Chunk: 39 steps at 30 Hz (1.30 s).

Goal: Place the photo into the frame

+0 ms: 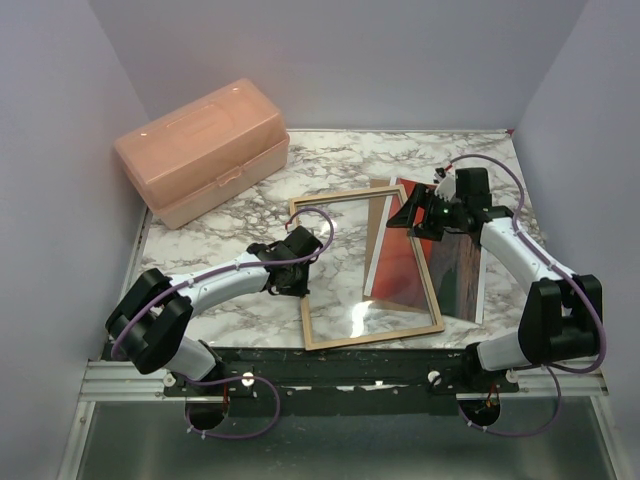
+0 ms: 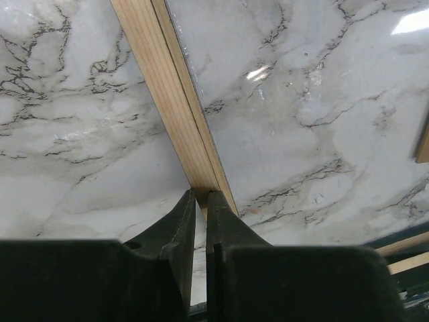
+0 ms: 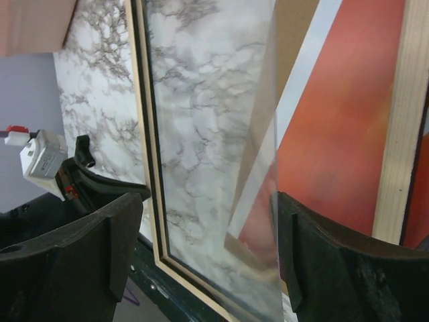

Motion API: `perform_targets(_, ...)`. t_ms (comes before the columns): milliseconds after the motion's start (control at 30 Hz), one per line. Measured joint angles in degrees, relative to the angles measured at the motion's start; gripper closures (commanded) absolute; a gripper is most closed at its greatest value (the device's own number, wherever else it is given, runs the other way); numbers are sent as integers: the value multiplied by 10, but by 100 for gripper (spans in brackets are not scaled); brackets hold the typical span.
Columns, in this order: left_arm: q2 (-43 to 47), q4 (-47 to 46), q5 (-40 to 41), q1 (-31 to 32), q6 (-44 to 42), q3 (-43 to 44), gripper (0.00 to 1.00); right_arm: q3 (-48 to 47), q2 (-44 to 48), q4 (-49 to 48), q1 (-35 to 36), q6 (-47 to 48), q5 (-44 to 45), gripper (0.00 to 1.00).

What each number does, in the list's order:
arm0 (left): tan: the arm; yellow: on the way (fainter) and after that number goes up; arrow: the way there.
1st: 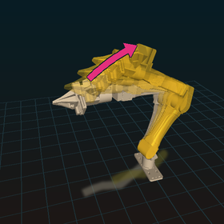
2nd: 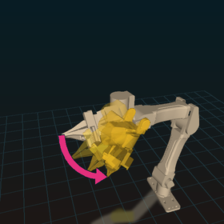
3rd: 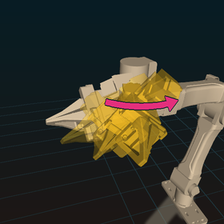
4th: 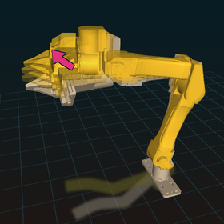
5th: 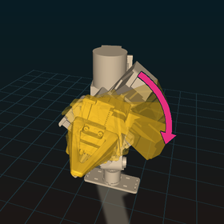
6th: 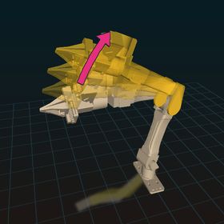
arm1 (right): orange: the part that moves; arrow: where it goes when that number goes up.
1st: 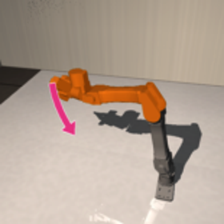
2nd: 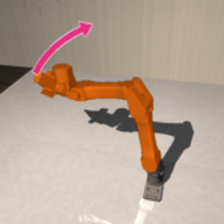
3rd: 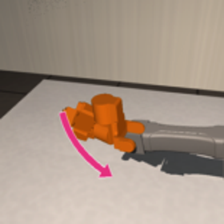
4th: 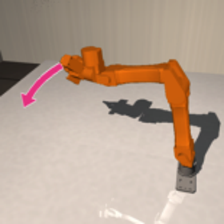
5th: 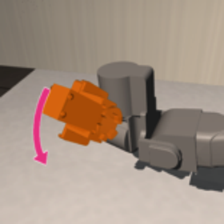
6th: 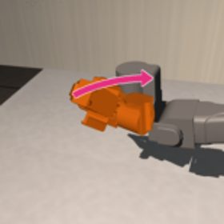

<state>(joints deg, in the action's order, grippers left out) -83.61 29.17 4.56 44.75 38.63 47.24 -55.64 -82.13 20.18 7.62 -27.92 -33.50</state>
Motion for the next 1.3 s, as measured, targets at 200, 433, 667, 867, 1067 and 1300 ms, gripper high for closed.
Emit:
perform_targets(200,0,-1,0,0,0,0,92,0,-6,-5,-2,-8,-66,25)
perform_targets(433,1,-1,0,0,0,-1,92,7,-16,-12,-2,-17,-106,62)
perform_targets(667,10,-13,-1,0,2,-11,91,15,-19,-12,-2,-26,-112,100)
perform_targets(867,18,-21,-4,-2,4,-19,62,7,-9,5,-2,-26,-94,100)
perform_targets(1067,41,-32,-8,-20,16,-48,44,-27,47,43,-2,-28,-59,100)
perform_targets(1300,39,-34,-23,-39,24,-50,46,-75,80,70,-2,-31,-22,100)
